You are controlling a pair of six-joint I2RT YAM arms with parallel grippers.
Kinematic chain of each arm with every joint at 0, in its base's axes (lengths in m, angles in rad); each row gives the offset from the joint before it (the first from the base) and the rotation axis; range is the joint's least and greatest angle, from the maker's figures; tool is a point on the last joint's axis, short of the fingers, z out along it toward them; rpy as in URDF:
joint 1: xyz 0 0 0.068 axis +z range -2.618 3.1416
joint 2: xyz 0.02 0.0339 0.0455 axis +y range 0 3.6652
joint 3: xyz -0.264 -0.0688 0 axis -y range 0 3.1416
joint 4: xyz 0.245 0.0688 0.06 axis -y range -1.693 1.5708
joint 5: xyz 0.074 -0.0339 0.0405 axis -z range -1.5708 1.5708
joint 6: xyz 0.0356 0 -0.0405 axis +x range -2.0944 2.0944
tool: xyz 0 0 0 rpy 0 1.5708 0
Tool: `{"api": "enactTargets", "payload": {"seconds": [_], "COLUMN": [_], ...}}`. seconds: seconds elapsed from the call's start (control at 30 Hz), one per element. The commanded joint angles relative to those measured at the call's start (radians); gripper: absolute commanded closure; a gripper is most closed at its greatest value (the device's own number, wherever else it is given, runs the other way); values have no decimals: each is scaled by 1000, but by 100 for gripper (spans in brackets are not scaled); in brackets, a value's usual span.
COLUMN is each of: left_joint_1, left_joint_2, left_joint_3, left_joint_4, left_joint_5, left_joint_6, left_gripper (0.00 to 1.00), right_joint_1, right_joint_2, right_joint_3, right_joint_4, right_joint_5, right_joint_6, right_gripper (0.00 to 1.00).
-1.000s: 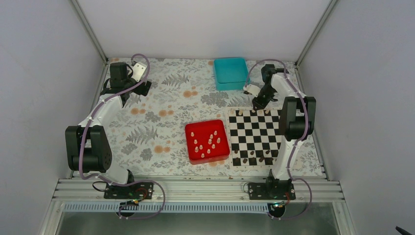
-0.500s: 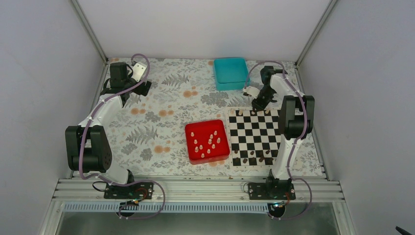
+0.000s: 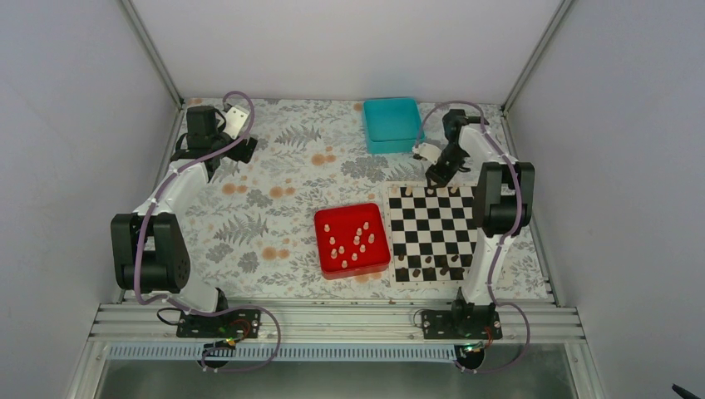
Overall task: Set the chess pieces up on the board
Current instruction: Place the chess piece on the chessboard, then pick up the chess piece from the storage box.
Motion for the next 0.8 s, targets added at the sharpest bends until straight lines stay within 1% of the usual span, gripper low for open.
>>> {"api": "enactTargets", "payload": {"seconds": [0.0, 0.13, 0.2, 0.33, 0.4, 0.63, 0.77], "left_joint_1": [0, -1, -1, 0, 0, 0, 0], "left_joint_2": [20, 19, 21, 20, 20, 23, 17], "left_joint_3": [12, 12, 14, 15, 13, 13, 9], "left_joint_4": [4, 6, 4, 4, 5, 6, 6], "left_joint_5": [-3, -1, -2, -3, -4, -4, -5], "left_joint_6": [15, 15, 15, 15, 15, 15, 15], "left_gripper": [0, 0, 0, 0, 0, 0, 0], "right_joint_1": [7, 42, 97, 243, 311, 572, 663], "right_joint_2": [-46, -84, -113, -194, -218, -237, -217], "right_joint_3": [56, 78, 69, -8, -15, -59, -81], "right_joint_4": [-2, -19, -36, -32, -37, -53, -42], "right_joint_5": [1, 0, -5, 27, 28, 5, -7], "right_joint_6": [0, 12, 15, 28, 46, 110, 130], "right_gripper": [57, 56, 56, 55, 55, 55, 54]}}
